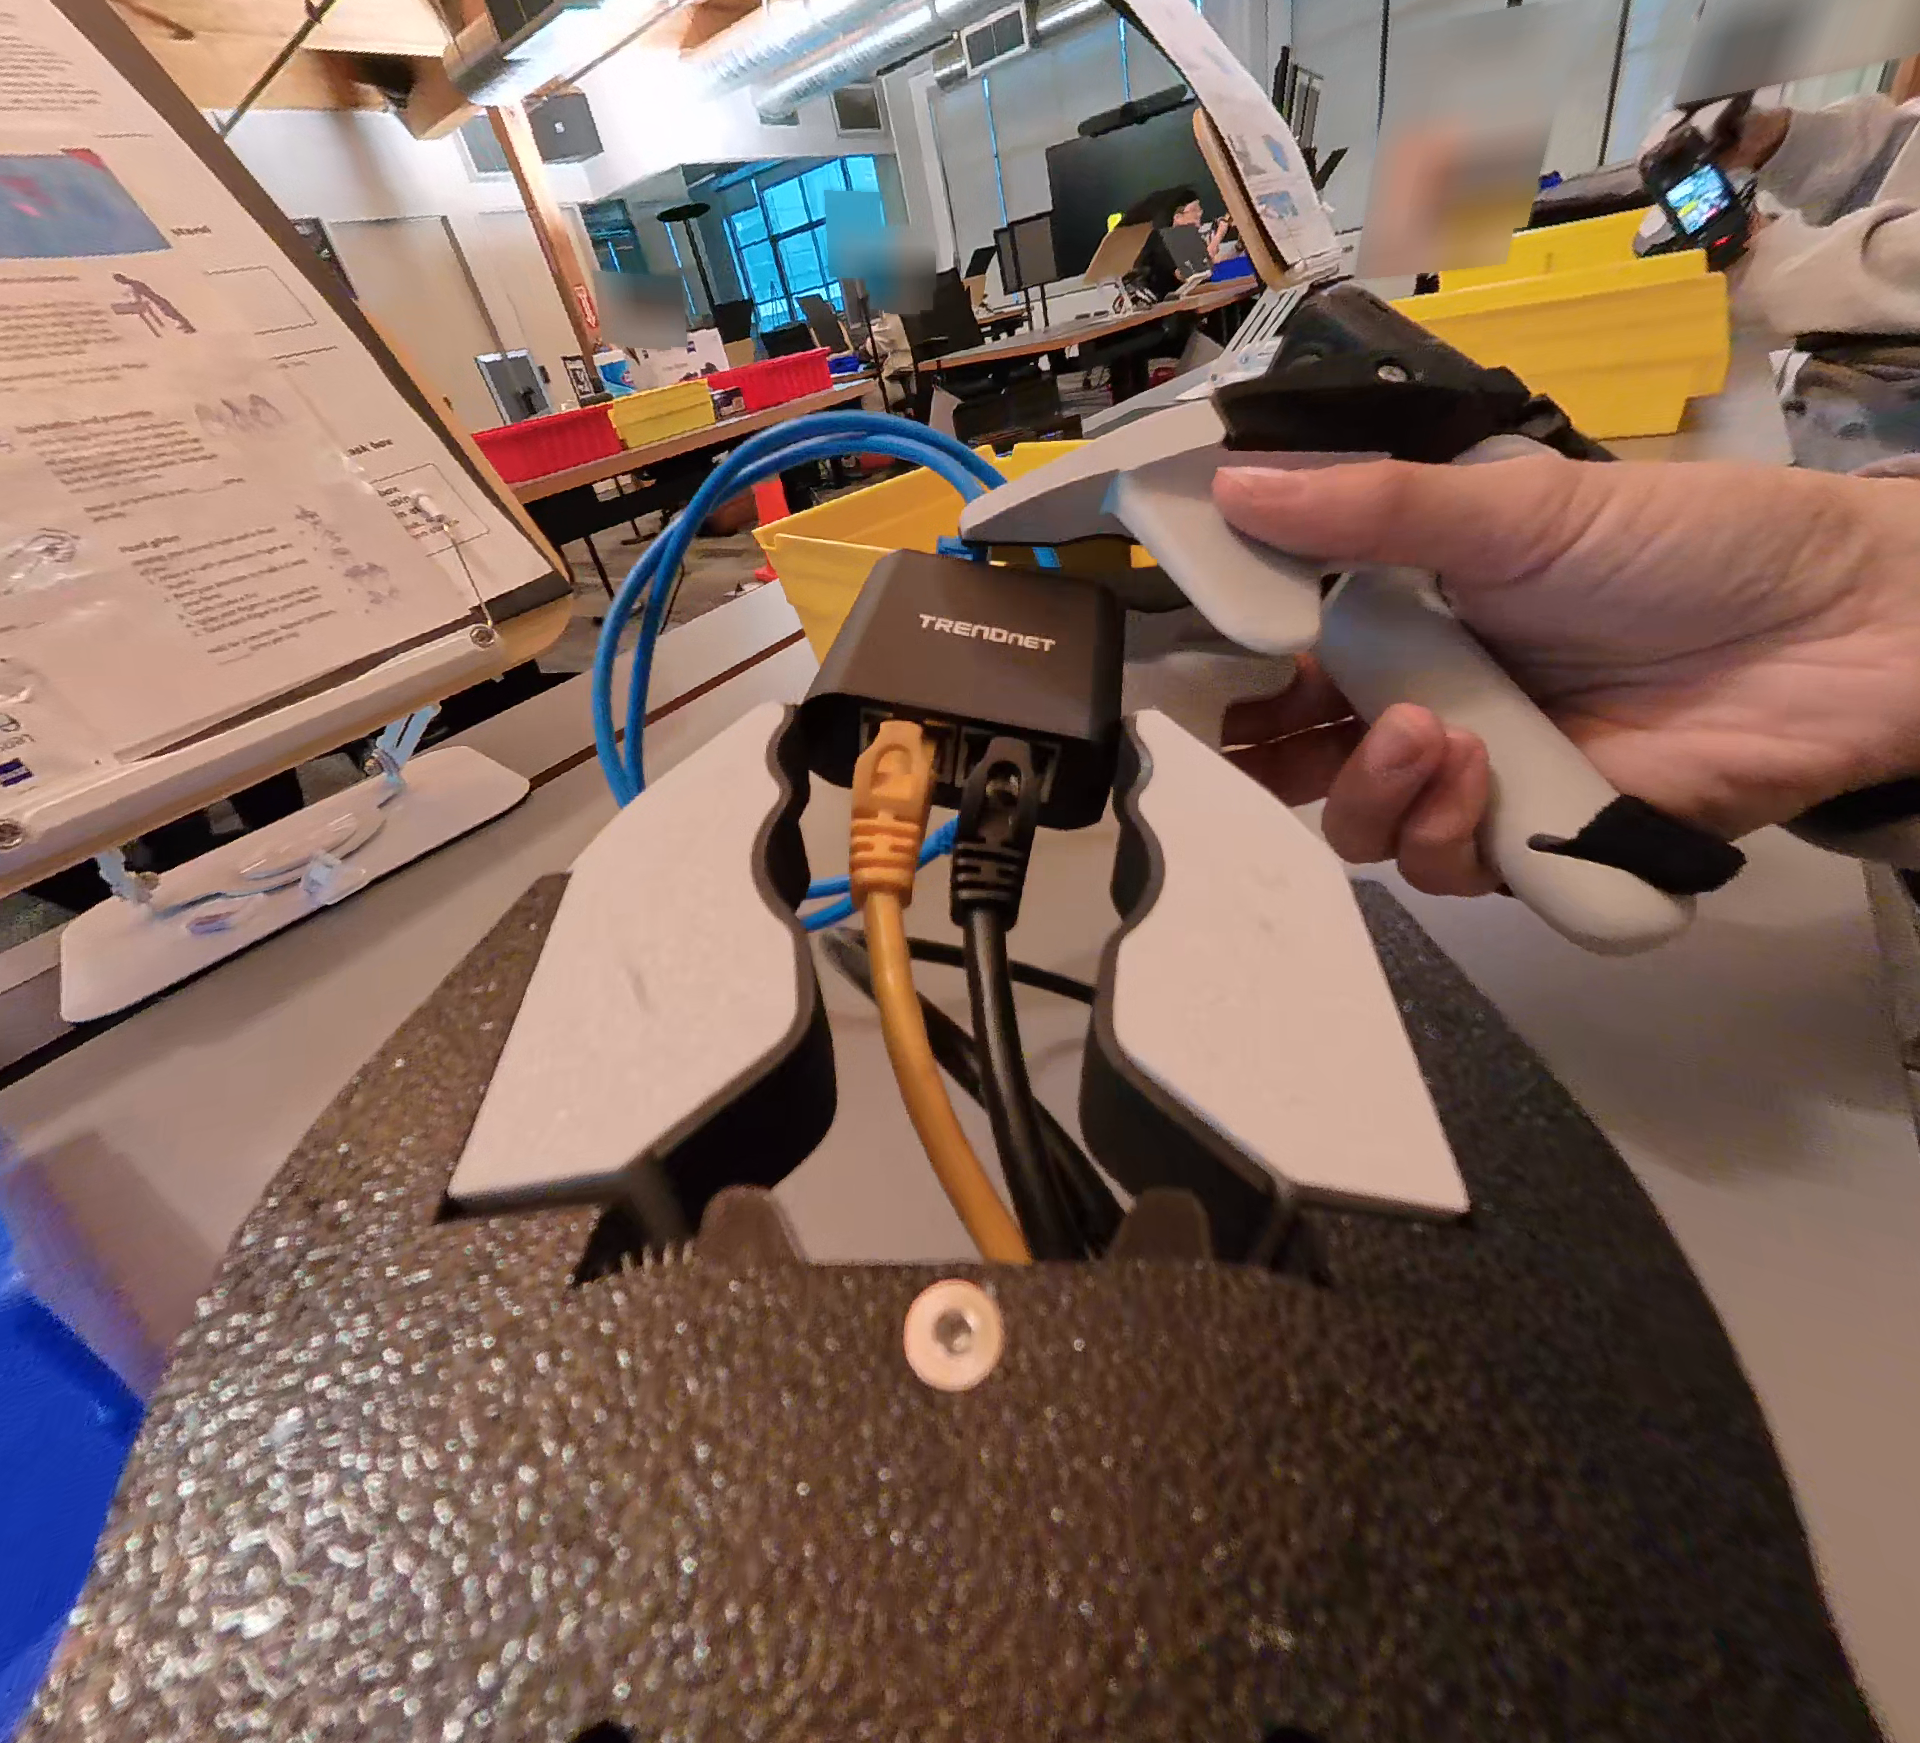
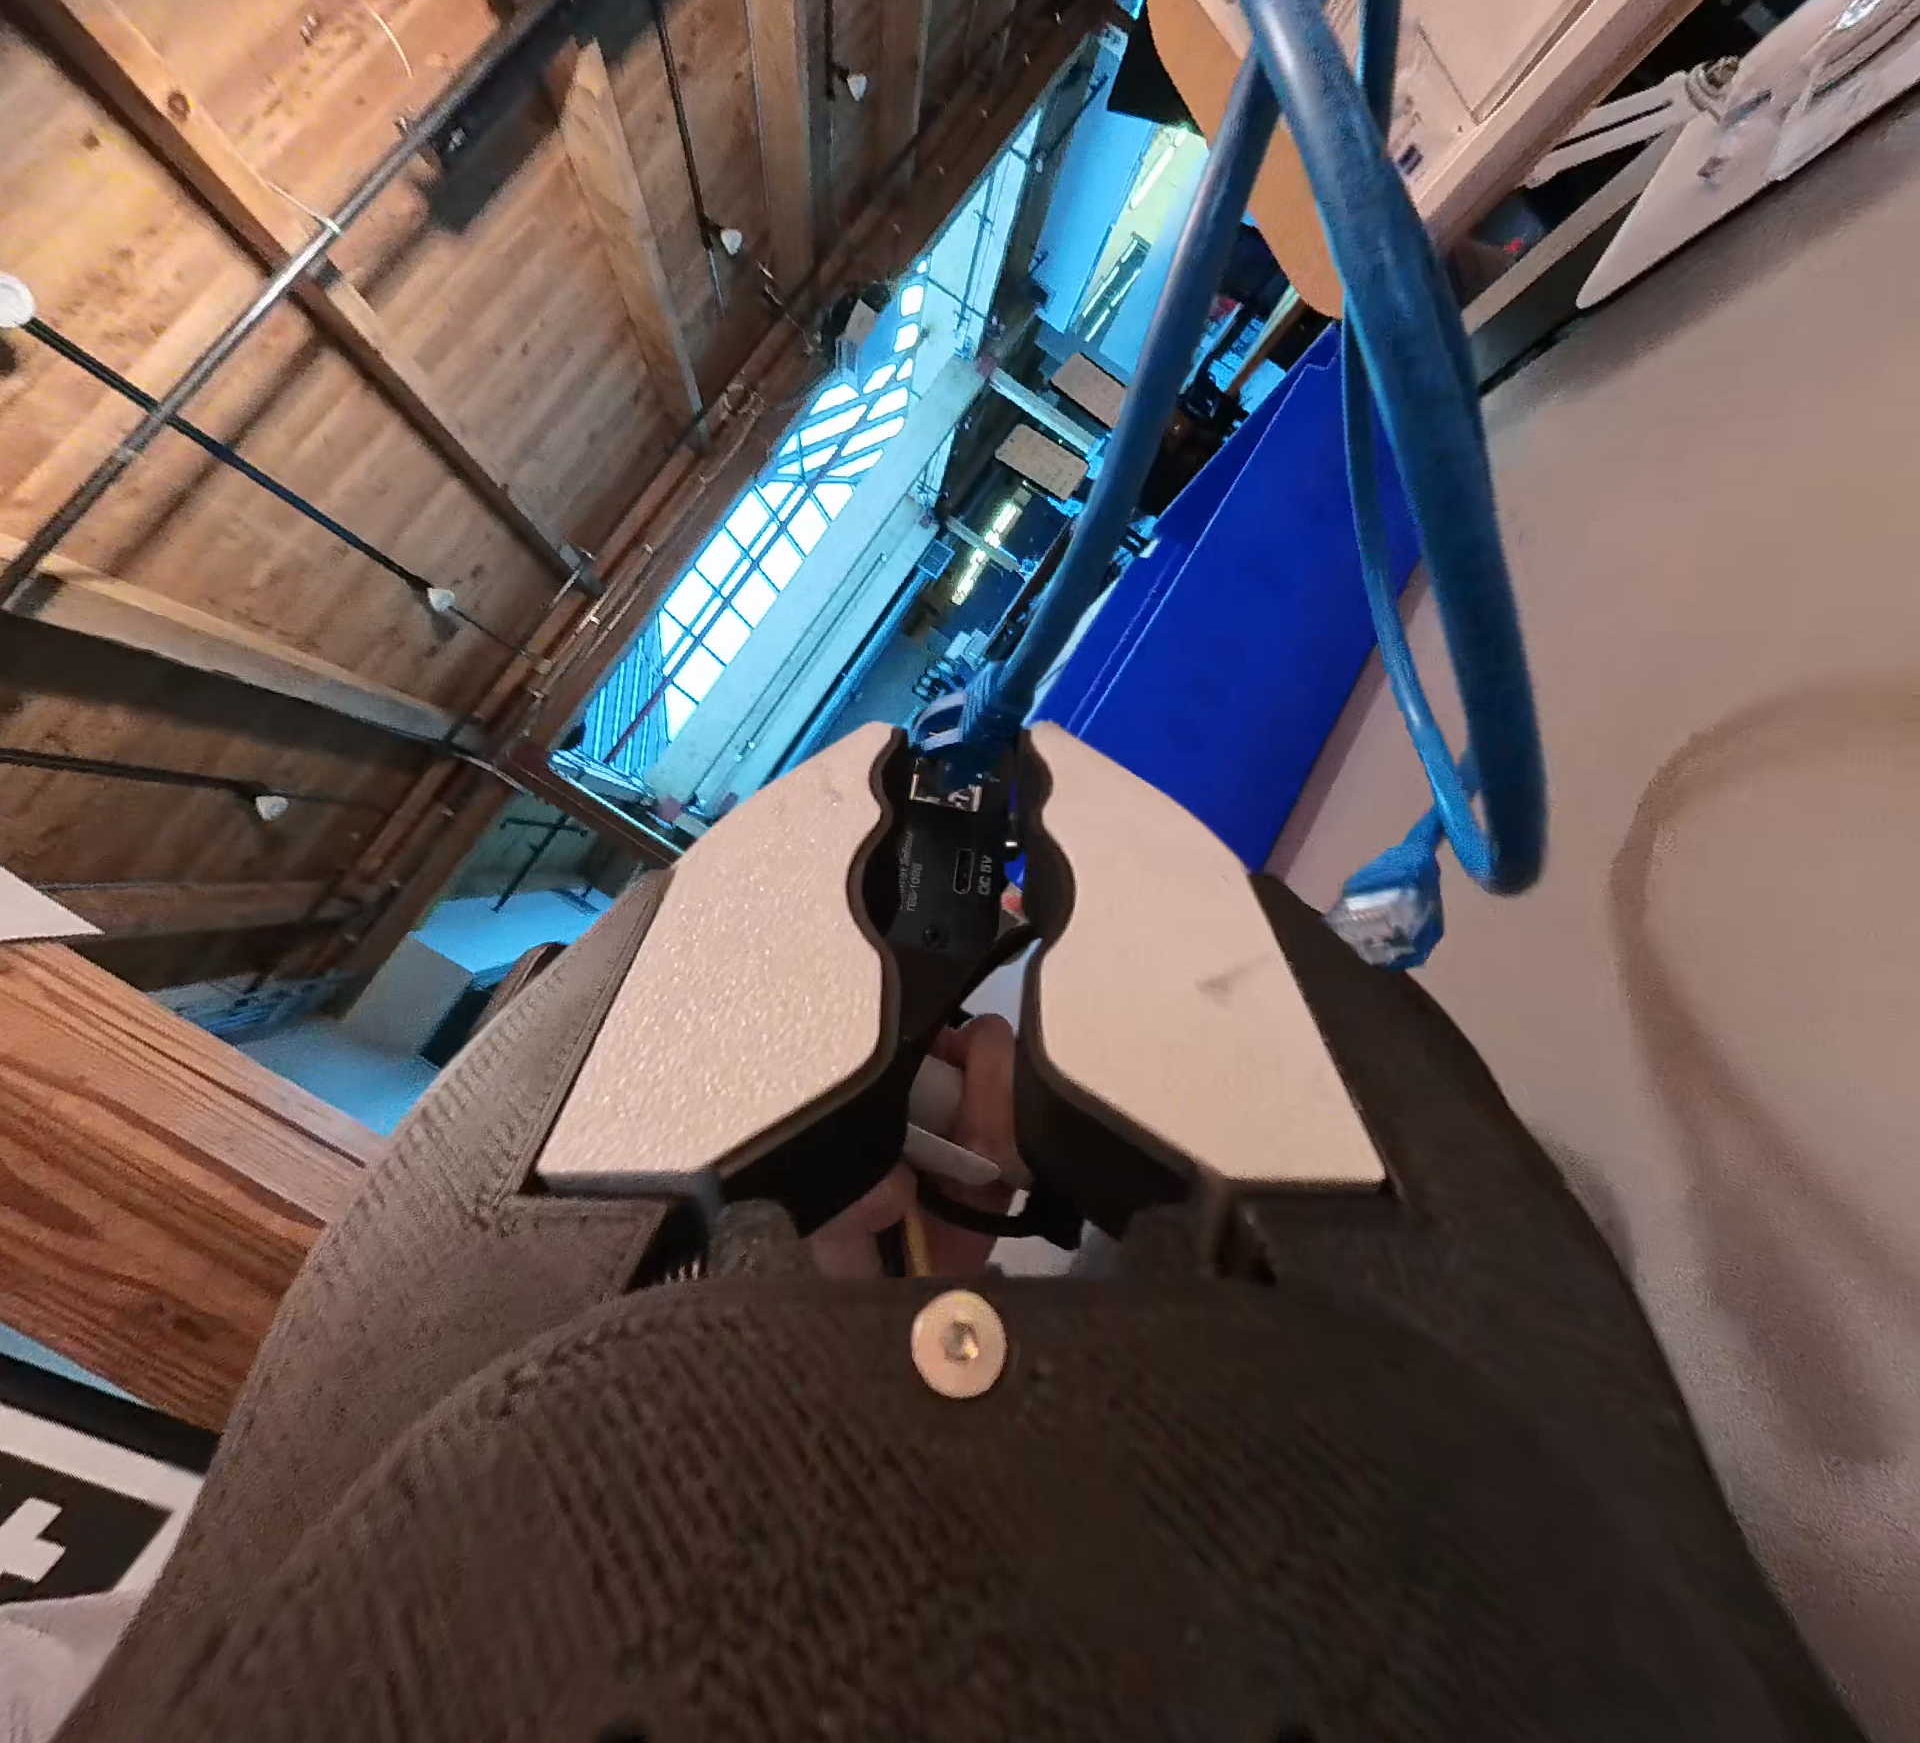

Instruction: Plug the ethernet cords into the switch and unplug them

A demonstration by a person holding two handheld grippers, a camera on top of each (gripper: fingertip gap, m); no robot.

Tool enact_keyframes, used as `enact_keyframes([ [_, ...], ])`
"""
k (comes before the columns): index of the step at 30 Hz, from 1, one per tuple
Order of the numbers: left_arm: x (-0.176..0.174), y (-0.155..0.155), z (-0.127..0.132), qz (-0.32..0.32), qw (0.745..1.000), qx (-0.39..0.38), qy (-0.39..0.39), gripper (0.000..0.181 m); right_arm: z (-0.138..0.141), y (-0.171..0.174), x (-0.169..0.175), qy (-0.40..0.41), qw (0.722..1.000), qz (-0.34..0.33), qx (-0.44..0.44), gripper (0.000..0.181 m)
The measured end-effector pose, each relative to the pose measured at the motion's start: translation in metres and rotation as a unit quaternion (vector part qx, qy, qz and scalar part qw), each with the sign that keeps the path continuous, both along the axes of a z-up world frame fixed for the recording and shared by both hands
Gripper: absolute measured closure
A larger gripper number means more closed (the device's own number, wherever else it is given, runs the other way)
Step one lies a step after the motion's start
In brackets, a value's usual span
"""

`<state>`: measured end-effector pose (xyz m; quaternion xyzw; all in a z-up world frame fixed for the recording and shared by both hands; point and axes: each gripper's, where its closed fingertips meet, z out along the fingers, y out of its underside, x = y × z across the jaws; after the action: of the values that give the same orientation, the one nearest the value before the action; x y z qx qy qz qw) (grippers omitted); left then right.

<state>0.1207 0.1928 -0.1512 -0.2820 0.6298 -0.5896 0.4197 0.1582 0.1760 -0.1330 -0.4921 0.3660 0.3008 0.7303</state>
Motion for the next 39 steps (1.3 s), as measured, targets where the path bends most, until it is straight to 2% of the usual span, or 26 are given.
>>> enact_keyframes([
  [7,0.001,-0.004,-0.004,0.007,1.000,0.007,0.001,0.125,-0.004,0.002,-0.003,0.039,0.999,0.016,0.012,0.165],
  [21,0.005,-0.009,-0.005,0.035,0.999,0.008,-0.004,0.126,-0.005,-0.003,0.004,0.104,0.993,-0.009,0.062,0.167],
  [31,0.011,-0.014,-0.015,0.079,0.996,0.040,-0.006,0.125,-0.015,-0.005,0.008,0.039,0.998,0.003,0.049,0.168],
  [39,0.011,-0.012,-0.013,0.093,0.995,0.045,-0.011,0.126,-0.014,-0.004,0.010,0.080,0.995,-0.003,0.059,0.167],
])
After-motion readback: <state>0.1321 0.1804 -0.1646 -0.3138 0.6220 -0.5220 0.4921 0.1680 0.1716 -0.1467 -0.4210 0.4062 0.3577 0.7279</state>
